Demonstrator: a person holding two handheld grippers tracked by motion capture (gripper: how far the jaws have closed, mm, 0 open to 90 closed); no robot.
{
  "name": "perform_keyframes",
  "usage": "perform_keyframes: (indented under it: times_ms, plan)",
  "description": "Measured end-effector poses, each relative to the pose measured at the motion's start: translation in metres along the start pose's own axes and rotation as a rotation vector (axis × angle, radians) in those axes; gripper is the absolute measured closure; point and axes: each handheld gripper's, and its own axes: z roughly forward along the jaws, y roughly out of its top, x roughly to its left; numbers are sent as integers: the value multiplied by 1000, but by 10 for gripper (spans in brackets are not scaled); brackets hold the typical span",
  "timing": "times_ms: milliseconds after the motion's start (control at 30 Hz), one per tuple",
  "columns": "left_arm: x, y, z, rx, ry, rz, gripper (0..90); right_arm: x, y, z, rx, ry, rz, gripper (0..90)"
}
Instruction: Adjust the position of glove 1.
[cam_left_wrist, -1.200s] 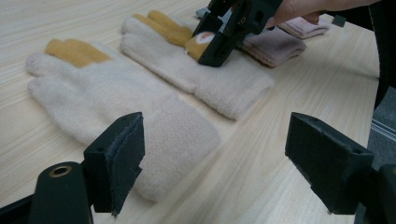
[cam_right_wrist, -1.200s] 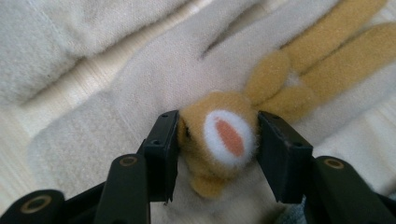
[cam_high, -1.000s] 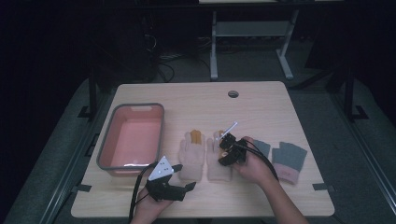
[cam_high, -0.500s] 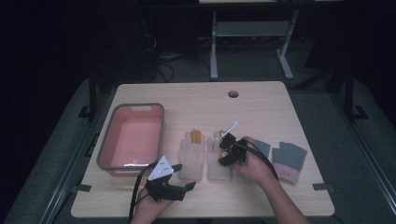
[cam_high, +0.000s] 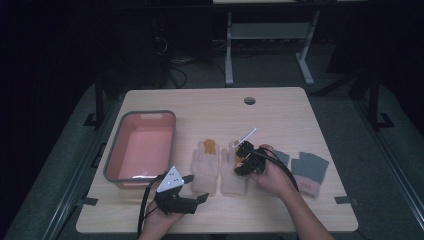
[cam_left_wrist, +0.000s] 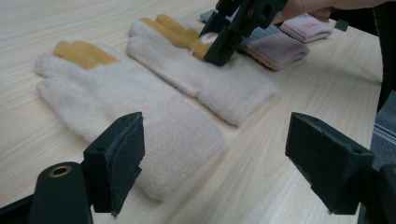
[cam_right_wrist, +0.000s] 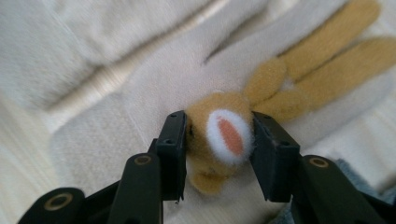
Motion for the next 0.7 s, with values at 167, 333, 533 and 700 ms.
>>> perform_keyframes:
  times_ms: [167, 333, 533, 700]
  plan:
    - [0, 0, -1, -4, 5, 4, 199, 5, 8, -13, -18, 1, -19, 587]
    - [0, 0, -1, -6, 5, 4, 199, 7, 14, -23, -32, -4, -27, 589]
    - [0, 0, -2, -10, 14, -1, 199, 9, 20, -37, -54, -13, -36, 592]
    - [1, 0, -3, -16, 17, 0, 199, 14, 26, -49, -75, -18, -48, 593]
